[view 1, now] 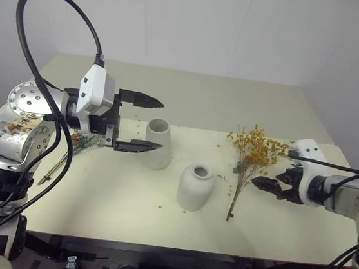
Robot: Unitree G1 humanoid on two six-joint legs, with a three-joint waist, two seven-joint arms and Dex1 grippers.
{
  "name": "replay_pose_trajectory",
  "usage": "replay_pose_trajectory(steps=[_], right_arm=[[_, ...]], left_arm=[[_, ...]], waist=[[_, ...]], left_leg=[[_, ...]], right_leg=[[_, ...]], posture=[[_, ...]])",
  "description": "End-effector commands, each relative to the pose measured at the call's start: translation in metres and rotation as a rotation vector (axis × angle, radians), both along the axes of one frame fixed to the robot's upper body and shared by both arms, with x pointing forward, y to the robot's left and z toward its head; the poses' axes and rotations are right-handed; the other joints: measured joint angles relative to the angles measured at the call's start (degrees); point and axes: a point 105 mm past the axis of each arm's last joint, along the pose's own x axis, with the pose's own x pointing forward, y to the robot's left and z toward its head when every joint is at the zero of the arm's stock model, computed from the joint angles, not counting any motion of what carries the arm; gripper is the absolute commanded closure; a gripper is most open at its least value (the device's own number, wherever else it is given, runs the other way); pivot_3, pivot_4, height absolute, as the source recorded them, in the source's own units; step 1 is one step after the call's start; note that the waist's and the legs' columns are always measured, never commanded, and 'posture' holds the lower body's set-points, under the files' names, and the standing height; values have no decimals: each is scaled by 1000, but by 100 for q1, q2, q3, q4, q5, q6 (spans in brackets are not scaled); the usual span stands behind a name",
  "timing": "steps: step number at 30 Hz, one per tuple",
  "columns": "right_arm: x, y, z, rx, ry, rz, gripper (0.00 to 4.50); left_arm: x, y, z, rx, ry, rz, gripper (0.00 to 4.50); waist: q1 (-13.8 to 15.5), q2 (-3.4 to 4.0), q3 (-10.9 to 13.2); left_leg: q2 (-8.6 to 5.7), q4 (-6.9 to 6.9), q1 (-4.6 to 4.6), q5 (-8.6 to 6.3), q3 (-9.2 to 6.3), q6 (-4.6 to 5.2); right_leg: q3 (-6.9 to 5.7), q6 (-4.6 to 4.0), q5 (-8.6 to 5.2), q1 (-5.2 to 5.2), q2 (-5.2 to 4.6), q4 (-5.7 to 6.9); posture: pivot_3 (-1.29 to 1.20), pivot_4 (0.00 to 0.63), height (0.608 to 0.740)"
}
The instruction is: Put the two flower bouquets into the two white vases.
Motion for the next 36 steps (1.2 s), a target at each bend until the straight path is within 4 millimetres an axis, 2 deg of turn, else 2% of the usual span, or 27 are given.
replay_pose_trajectory(steps=[1,6,11,17,28,31,36], right_arm=[[10,3,3,-2,-17,-48,0],[18,15,-9,25,24,-70,0],[19,35,-15,60,58,-18,0],[25,46,-26,60,106,-34,0],[31,46,-43,28,174,-85,0],[31,43,-46,14,181,-98,622],[33,38,-46,12,176,-126,2289]], left_arm=[[-2,-3,-5,67,-16,-18,14],[5,-2,-16,89,-11,8,14],[4,-1,-19,74,-6,17,14],[3,0,-23,69,-4,43,14],[2,3,-23,70,-17,69,14],[2,4,-23,73,-17,70,0],[4,4,-22,76,-23,69,0]], waist=[[-7,0,0],[-23,0,0],[-31,1,0],[-38,1,1],[-40,2,1],[-40,2,1],[-46,2,1]], left_leg=[[-1,0,0,0,1,0],[5,0,3,1,-1,1],[5,0,0,1,-1,1],[5,0,1,1,-1,1],[5,0,0,1,-2,1],[6,0,1,1,-2,1],[6,0,1,1,-2,1]], right_leg=[[2,3,1,0,0,-1],[1,3,2,-1,6,3],[1,2,3,-1,4,0],[1,-1,5,-1,5,2],[1,0,5,-2,6,0],[1,1,4,-2,7,0],[1,1,4,-2,7,0]], posture=[[0,150,740],[0,150,740],[0,150,740],[0,150,740],[0,150,740],[0,150,740],[0,150,740]])
